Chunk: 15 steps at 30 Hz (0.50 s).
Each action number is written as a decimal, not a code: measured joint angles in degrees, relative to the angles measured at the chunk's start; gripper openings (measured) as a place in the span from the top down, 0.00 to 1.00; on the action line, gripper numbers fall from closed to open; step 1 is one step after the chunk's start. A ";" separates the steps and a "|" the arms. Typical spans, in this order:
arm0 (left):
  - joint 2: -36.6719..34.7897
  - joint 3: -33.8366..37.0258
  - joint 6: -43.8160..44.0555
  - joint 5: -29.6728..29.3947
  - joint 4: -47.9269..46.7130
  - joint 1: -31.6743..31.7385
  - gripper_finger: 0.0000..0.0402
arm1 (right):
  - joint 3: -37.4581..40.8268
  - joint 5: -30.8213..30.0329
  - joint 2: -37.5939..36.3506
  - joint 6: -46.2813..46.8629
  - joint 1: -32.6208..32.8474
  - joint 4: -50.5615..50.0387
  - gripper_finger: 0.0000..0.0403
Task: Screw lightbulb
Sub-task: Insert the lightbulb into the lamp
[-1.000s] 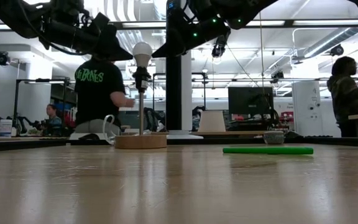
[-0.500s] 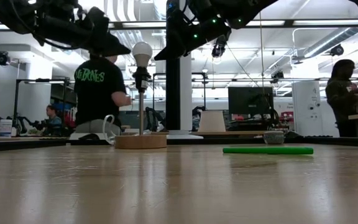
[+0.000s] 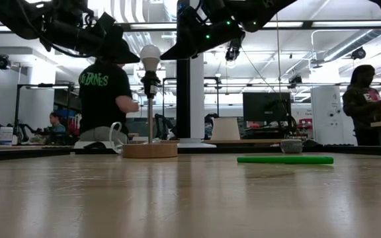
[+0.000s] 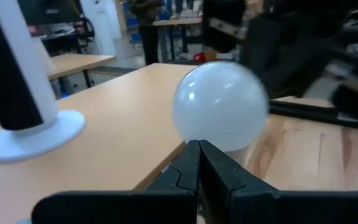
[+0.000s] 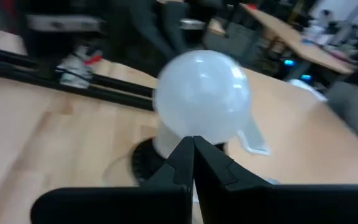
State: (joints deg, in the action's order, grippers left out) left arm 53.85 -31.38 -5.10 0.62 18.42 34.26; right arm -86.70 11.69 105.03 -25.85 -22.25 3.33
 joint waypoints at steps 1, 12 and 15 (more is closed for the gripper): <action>0.06 0.00 0.00 -0.26 -0.30 0.00 1.00 | 0.00 1.19 0.00 0.14 0.05 -0.32 1.00; -1.86 0.00 0.04 0.10 -3.16 -0.07 1.00 | 0.00 -0.81 -0.30 1.75 -0.23 -3.18 1.00; -2.43 0.00 0.04 3.47 -2.82 -0.08 1.00 | 0.00 -3.08 -0.31 1.31 -0.55 -2.70 1.00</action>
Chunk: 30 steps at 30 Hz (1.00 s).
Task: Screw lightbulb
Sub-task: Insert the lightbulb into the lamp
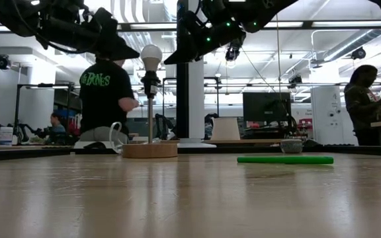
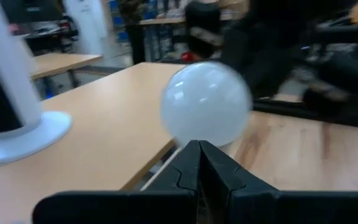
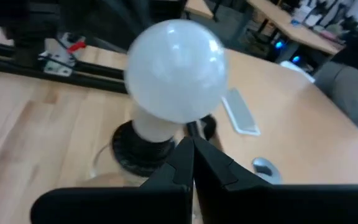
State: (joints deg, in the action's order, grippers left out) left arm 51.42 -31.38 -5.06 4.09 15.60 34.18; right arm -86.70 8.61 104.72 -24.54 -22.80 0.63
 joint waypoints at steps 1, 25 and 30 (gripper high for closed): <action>0.01 0.00 0.00 0.92 0.29 -0.01 1.00 | 0.00 -0.13 0.15 -0.18 -0.06 0.74 1.00; 0.15 0.00 0.27 -2.81 0.93 -0.01 1.00 | 0.02 -0.49 0.00 -1.04 0.99 -1.37 1.00; 0.25 0.00 0.63 5.41 1.92 -0.05 1.00 | 0.02 -1.52 0.25 -1.05 -0.17 1.46 1.00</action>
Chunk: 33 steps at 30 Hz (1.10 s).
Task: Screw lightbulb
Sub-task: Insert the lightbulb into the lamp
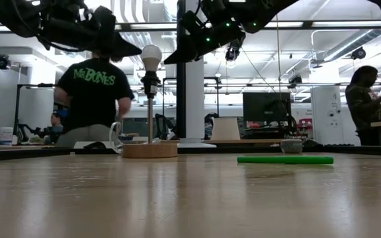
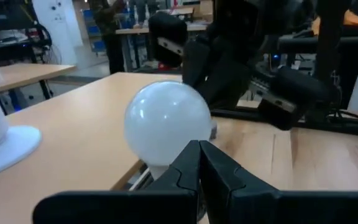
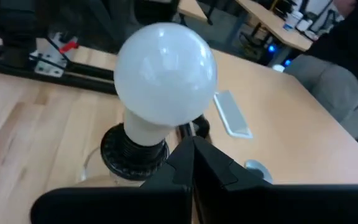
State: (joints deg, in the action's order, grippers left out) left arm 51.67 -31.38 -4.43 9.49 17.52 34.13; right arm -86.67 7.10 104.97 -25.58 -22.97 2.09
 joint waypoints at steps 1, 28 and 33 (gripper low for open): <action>0.39 0.00 0.01 -0.03 0.28 0.03 1.00 | 0.00 0.77 0.04 0.00 -0.08 0.39 1.00; 0.11 0.00 0.28 -1.60 1.00 0.12 1.00 | 0.00 0.77 0.09 -0.02 -0.29 0.43 1.00; 1.53 0.00 0.49 -4.50 2.42 0.07 1.00 | 0.00 5.02 0.09 -0.21 -0.35 1.35 1.00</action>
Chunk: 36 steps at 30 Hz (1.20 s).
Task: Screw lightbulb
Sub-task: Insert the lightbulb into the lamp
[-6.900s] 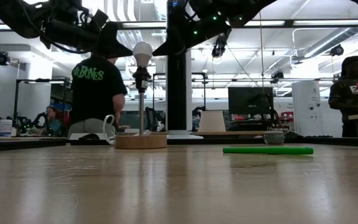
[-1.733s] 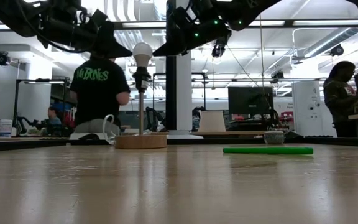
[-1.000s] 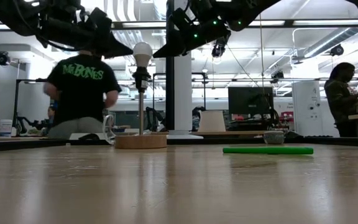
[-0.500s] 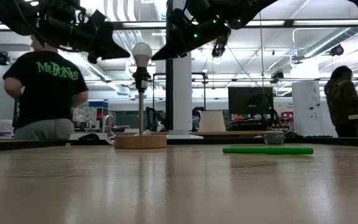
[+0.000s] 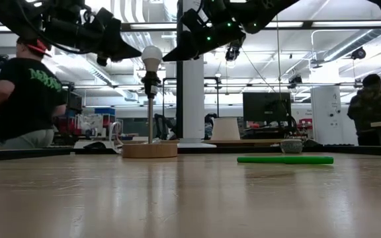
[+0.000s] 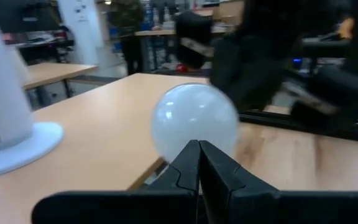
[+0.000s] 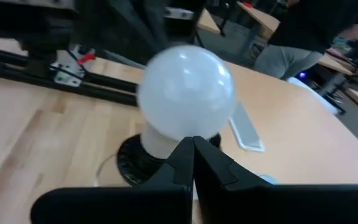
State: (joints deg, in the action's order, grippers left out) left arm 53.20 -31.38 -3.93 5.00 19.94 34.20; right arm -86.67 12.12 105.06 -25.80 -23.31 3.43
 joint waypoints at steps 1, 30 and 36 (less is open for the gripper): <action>0.18 0.00 0.01 -0.75 0.01 0.08 1.00 | 0.00 0.85 0.00 0.05 0.00 0.02 1.00; -0.03 -0.04 -0.48 -2.51 -1.41 0.09 1.00 | 0.00 7.69 1.05 1.18 -0.05 0.29 1.00; 0.47 -0.04 -0.47 -5.38 -2.16 0.08 1.00 | 0.00 7.39 1.07 0.63 0.92 -1.79 1.00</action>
State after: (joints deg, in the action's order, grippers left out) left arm 53.67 -31.42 -4.40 -0.38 17.78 34.28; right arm -86.67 19.50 106.13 -25.17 -22.39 1.65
